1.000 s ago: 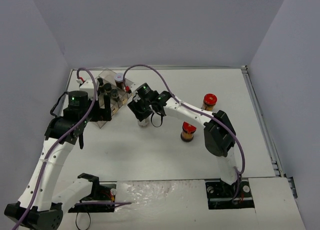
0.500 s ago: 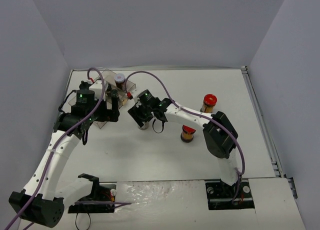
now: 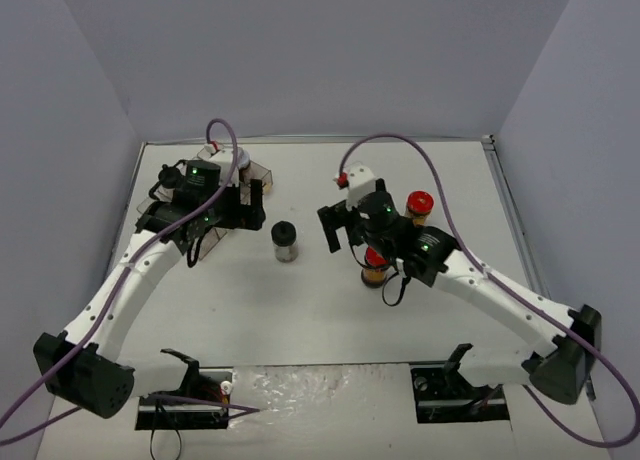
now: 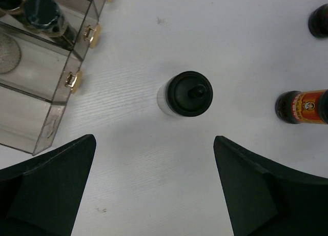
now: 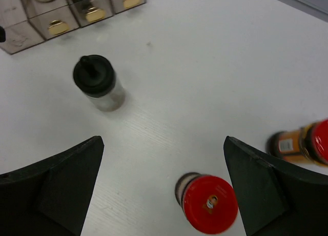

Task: Organize the condiment bottles

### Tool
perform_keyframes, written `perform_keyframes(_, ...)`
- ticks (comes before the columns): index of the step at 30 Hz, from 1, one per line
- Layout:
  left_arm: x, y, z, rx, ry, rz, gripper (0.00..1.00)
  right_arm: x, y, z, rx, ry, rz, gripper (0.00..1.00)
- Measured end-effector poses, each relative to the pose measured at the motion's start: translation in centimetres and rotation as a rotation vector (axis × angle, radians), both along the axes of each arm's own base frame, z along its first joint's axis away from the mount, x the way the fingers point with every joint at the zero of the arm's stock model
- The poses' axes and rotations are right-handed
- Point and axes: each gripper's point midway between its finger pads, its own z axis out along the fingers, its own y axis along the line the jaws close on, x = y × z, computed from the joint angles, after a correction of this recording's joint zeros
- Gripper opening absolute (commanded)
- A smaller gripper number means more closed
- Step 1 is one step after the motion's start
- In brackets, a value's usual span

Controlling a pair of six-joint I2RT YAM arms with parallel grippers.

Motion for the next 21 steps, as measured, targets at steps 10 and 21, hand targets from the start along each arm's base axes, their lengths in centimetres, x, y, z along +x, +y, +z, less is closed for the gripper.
perform_keyframes(10, 1.4, -7.5, -5.3, 0.097, 0.115, -0.124, 0.97, -0.3, -12.5, 0.0, 0.115, -0.052, -0.392, 1.0)
perform_keyframes(21, 2.8, -8.2, -13.1, 0.262, 0.235, -0.062, 0.96, -0.9, -13.2, 1.2, 0.174, -0.069, -0.415, 1.0)
